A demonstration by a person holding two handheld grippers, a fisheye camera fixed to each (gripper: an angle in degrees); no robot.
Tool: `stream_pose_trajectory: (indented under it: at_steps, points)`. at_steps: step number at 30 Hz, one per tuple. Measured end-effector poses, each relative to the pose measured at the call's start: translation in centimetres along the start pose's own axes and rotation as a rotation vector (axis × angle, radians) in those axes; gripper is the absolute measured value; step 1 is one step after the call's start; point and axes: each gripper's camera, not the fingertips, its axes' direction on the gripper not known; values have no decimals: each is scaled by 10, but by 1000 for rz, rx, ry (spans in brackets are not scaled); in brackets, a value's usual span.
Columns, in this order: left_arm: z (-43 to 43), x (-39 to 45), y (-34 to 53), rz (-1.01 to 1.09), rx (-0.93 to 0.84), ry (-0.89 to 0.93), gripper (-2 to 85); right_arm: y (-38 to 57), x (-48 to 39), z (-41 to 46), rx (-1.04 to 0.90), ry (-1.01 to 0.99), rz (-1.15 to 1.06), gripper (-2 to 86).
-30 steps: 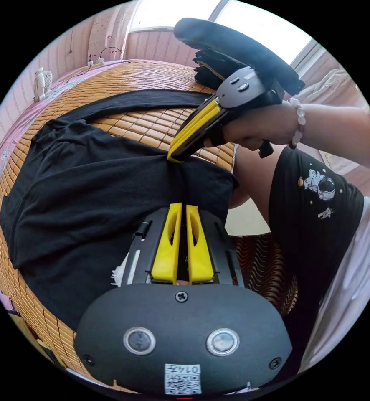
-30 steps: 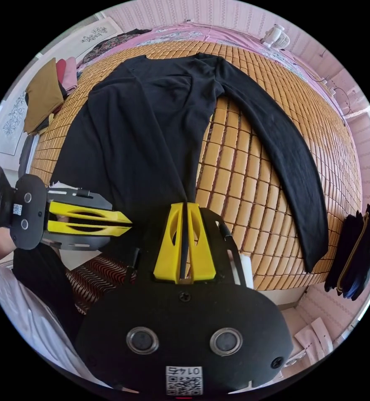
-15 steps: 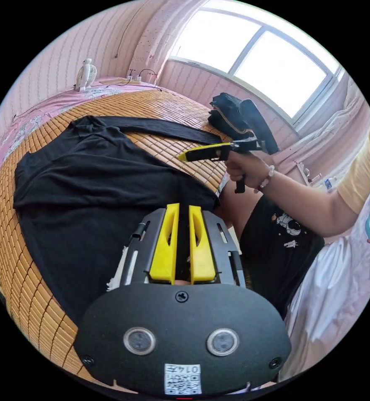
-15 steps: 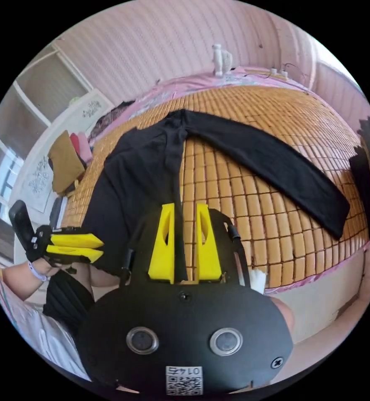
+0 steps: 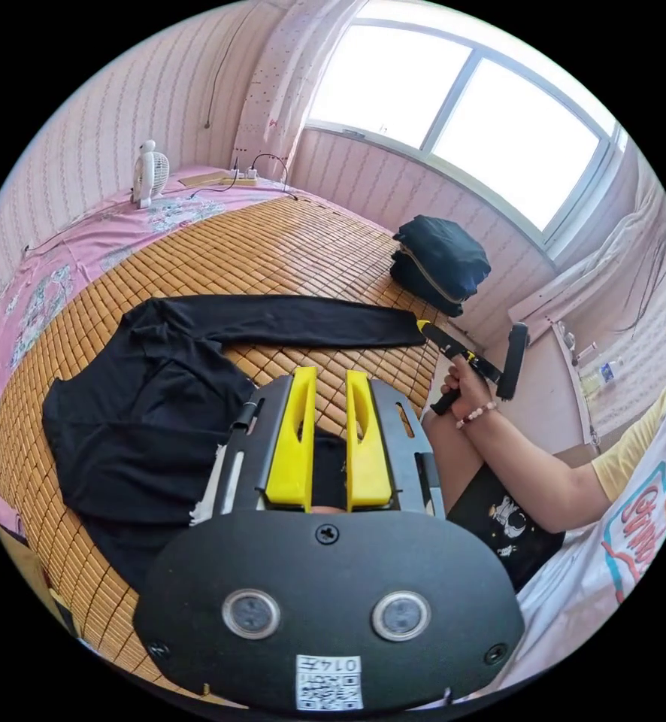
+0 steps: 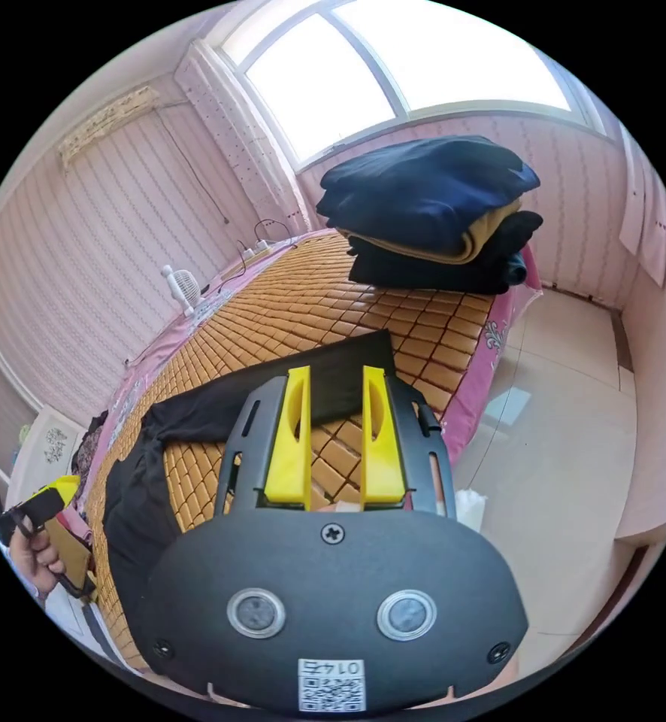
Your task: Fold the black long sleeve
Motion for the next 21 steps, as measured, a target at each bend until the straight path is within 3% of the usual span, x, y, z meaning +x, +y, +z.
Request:
stream_pose_trajectory:
  at_steps: [5,8,14,21]
  points:
    - [41,21,-61,126,-29,-32,79,-15,34,8,-9,8,160,121]
    - [70,34,-93,167,-37,-84,129,-21,53,15,-25,3,241,123]
    - [132,46,-130,181,-128,-83,139,-33,80,20,-53,-20,296,74]
    - [183,57,-167,205,-216,-81,132,-43,117,29,-153,-258,354,18]
